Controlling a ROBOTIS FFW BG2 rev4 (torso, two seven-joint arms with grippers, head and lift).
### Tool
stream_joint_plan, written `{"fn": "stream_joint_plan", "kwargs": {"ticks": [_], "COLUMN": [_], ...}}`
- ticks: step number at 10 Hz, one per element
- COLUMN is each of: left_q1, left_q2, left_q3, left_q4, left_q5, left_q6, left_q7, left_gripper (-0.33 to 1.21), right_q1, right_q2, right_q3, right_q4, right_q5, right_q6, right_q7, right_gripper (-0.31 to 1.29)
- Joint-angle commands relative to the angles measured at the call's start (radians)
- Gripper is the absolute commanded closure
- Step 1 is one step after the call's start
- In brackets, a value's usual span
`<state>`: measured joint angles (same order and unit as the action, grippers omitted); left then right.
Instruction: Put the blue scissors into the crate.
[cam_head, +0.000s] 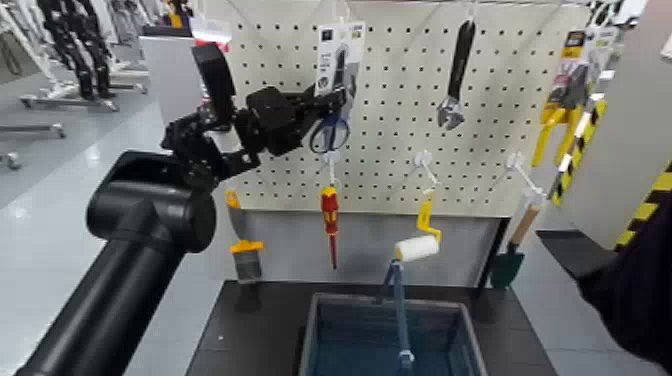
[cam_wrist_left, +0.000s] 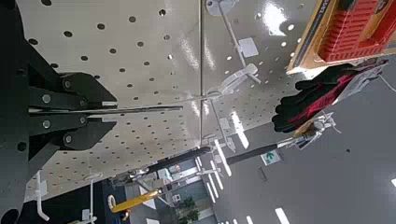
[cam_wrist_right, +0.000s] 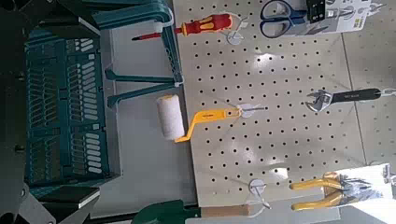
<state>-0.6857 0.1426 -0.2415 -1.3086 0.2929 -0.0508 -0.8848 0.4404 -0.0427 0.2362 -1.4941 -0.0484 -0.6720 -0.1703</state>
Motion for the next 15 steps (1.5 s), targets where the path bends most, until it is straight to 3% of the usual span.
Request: {"fn": "stream_joint_plan", "kwargs": {"ticks": [1, 4, 7, 8, 12, 15], "left_q1": [0.0, 0.012, 0.078, 0.084, 0.084, 0.166], "left_q2": [0.0, 0.003, 0.017, 0.017, 0.014, 0.011], "left_q3": [0.005, 0.016, 0.087, 0.077, 0.034, -0.022], "left_q4": [-0.005, -0.032, -0.261, -0.31, -0.316, -0.313], "left_q5": [-0.003, -0.008, -0.038, -0.035, 0.017, 0.192], "left_q6": [-0.004, -0.008, 0.058, 0.086, 0.088, 0.152], "left_q7": [0.004, 0.012, 0.049, 0.05, 0.049, 0.012], "left_gripper": [1.16, 1.16, 1.18, 1.18, 1.18, 1.18], "right_q1": [0.0, 0.001, 0.001, 0.001, 0.0, 0.0], "right_q2": [0.0, 0.0, 0.001, 0.001, 0.0, 0.0], "right_q3": [0.0, 0.002, 0.003, 0.003, 0.008, 0.011], "right_q4": [0.0, 0.0, 0.0, 0.0, 0.0, 0.002], "right_q5": [-0.002, -0.002, -0.002, -0.002, -0.002, -0.004], "right_q6": [0.0, 0.0, 0.002, 0.003, 0.006, 0.008], "right_q7": [0.0, -0.002, -0.003, -0.003, -0.006, -0.008], "right_gripper": [0.12, 0.12, 0.12, 0.12, 0.12, 0.12]}}
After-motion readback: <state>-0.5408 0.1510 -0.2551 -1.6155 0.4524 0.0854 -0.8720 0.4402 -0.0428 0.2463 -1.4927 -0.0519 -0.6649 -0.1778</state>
